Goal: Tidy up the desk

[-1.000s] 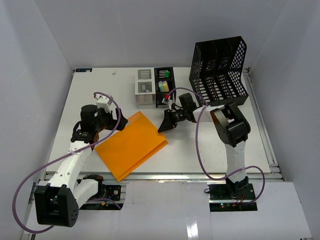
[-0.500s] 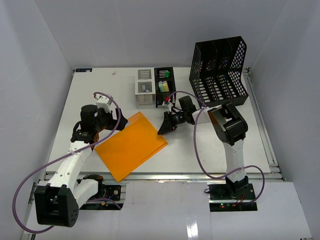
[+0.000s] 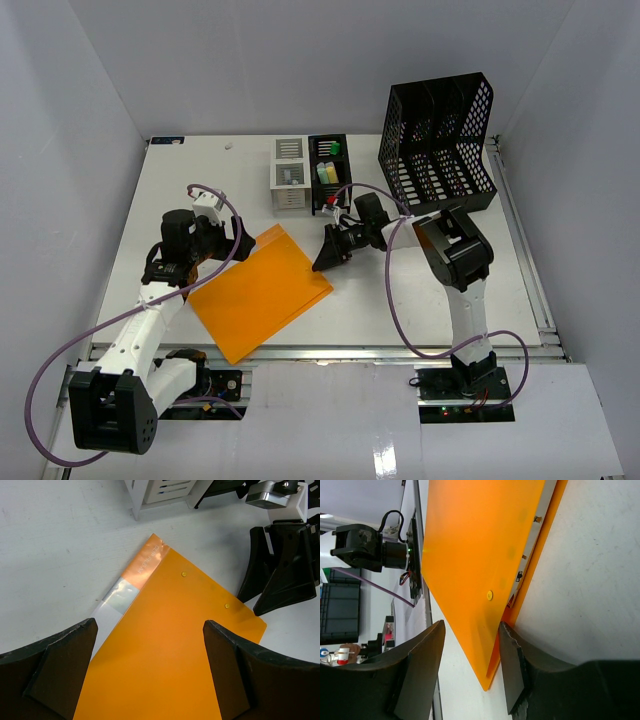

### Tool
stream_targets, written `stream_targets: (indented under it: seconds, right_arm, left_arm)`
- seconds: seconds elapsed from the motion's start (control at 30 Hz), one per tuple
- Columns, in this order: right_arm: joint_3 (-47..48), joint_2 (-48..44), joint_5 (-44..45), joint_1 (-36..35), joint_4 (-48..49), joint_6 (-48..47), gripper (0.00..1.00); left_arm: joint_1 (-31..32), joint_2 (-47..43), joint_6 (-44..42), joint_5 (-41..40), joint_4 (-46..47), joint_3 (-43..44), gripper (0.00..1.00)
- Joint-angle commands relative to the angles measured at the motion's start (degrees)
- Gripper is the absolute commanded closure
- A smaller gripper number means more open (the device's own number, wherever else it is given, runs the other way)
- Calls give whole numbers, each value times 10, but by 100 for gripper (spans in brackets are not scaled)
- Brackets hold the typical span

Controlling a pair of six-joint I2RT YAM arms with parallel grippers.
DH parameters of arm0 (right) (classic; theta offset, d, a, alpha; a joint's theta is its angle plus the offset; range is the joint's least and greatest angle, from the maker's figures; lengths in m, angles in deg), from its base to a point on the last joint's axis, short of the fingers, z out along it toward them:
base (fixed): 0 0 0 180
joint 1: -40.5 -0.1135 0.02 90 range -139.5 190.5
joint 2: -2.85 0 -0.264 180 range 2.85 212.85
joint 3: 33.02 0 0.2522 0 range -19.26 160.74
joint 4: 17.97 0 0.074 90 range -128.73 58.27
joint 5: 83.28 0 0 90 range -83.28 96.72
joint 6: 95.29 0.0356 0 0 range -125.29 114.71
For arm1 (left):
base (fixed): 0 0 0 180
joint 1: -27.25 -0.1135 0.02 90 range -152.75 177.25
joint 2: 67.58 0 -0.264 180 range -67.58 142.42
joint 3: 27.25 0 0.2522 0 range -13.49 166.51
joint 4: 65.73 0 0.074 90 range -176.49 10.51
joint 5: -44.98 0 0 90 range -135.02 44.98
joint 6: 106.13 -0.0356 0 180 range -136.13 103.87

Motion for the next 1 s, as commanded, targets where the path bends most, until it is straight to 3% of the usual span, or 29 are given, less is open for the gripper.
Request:
stream_targets:
  seconds: [0.0,0.17,0.53,0.77,0.97]
  right_arm:
    - [-2,6,-26,-13,19,23,47]
    - [0,8,-30,-17,34,38,56]
    - [5,19,-25,-20,62,84,91]
    - [7,18,-21,-20,66,83,92]
    - [30,-31,-15,-6,-38,-65,92]
  left_arm:
    - [-3,-15,-4,-1,3,-3,2]
    - [-3,-14,-4,0,3,-4,2]
    - [-3,-7,-3,4,4,-5,2]
    - [-3,-1,-6,7,8,-6,2]
    - [-4,22,-16,20,24,2,2]
